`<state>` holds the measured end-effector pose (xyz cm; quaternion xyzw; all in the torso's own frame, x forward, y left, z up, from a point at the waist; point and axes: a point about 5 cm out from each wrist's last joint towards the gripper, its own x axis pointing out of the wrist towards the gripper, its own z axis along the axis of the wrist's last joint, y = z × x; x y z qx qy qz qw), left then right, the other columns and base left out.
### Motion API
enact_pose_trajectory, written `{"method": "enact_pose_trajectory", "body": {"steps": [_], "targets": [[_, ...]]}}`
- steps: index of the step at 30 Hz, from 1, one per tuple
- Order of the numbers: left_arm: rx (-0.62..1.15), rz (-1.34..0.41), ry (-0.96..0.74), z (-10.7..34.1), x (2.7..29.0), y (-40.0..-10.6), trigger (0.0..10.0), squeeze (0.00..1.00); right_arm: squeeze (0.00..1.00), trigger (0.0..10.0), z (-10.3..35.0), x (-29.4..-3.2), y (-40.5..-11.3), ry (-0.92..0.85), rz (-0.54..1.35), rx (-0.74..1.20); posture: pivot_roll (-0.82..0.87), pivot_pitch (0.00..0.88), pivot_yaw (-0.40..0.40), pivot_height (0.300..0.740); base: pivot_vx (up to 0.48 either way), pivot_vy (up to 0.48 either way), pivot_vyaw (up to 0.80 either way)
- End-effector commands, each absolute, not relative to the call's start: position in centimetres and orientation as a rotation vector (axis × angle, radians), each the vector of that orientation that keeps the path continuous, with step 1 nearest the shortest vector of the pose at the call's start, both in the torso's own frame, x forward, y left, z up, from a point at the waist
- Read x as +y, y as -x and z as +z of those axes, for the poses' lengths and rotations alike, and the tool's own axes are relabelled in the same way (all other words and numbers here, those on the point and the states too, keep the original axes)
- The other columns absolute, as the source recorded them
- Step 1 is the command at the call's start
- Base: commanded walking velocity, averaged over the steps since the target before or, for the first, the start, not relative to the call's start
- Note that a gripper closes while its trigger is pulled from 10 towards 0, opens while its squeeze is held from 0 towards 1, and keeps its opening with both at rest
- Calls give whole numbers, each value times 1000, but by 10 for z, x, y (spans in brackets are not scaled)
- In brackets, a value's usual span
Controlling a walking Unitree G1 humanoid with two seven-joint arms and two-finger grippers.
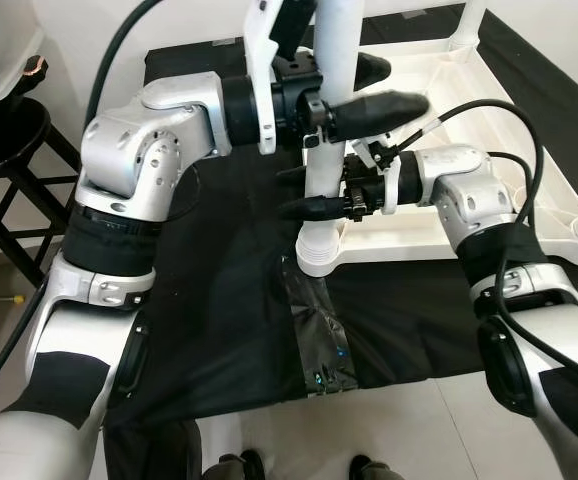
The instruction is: Building children table
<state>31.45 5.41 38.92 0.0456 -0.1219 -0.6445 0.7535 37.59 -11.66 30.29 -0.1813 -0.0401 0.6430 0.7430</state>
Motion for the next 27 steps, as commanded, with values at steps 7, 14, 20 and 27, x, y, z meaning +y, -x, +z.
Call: {"method": "enact_pose_trajectory", "body": {"steps": [7, 14, 20, 27], "targets": [[-273, -1356, -47, 396, 53, -322, 10000, 0, 0, 0, 234, -83, -355, 295, 829, 162, -2, 251, 52, 740, 0, 0, 0], [-269, -1347, -57, 400, 52, -322, 10000, 0, 0, 0, 229, -78, -342, 199, 711, 95, -17, 234, 66, 740, 0, 0, 0], [-273, -1338, -59, 403, 50, -323, 1765, 0, 0, 0, 242, -78, -338, 181, 610, 83, -23, 233, 66, 740, 0, 0, 0], [-239, -1331, -88, 395, 53, -326, 0, 0, 0, 10000, 249, -75, -330, 205, 616, 61, -24, 235, 67, 740, 0, 0, 0]]}}
